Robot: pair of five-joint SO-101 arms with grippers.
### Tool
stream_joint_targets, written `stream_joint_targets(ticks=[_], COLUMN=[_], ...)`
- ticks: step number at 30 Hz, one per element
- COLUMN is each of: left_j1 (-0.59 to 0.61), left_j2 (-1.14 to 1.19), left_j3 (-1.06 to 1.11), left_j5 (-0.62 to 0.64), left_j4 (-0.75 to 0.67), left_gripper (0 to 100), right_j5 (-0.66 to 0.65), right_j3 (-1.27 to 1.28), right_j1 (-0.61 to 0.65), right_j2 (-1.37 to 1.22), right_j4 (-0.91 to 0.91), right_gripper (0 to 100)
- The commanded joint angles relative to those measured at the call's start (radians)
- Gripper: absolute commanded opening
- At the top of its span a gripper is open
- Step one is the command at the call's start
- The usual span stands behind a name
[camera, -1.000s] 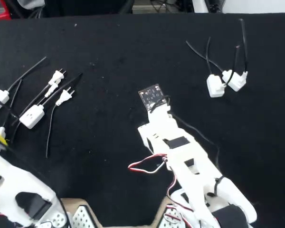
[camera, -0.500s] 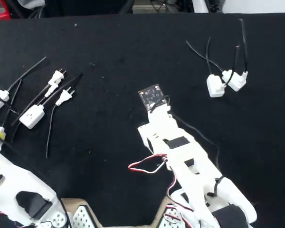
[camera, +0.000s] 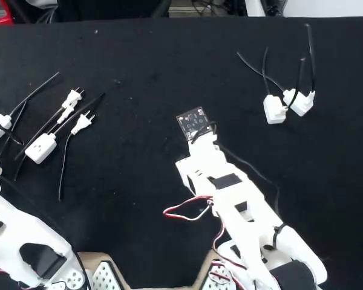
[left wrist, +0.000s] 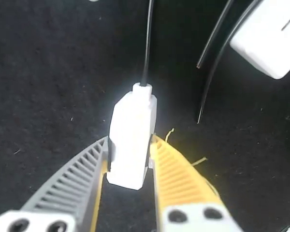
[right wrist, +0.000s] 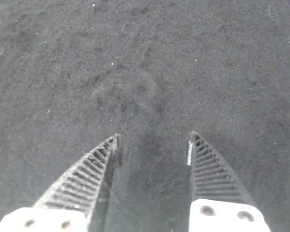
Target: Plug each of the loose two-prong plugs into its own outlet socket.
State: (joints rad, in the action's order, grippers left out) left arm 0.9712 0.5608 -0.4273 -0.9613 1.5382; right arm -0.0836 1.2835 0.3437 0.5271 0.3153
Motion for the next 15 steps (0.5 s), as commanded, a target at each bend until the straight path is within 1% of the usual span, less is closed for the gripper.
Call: stream_joint_targets(ticks=[1, 6, 10, 15], left_j1=[0.013, 0.001, -0.004, -0.038], left_j2=[-0.02, -0.107, -0.232, -0.423], left_j3=[-0.041, -0.101, -0.041, 0.171], left_j5=[0.014, 0.014, 0.034, 0.035], left_j4=[0.025, 0.215, 0.221, 0.221], left_gripper=[3, 3, 3, 3], right_j5=[0.0, 0.0, 0.0, 0.0], right_j3=[-0.001, -0.001, -0.001, -0.001], right_j1=[0.015, 0.015, 0.015, 0.015], right_j2=[0.031, 0.031, 0.031, 0.031], right_j4=[-0.023, -0.023, -0.023, -0.023], right_gripper=[20.4, 20.4, 20.4, 20.4])
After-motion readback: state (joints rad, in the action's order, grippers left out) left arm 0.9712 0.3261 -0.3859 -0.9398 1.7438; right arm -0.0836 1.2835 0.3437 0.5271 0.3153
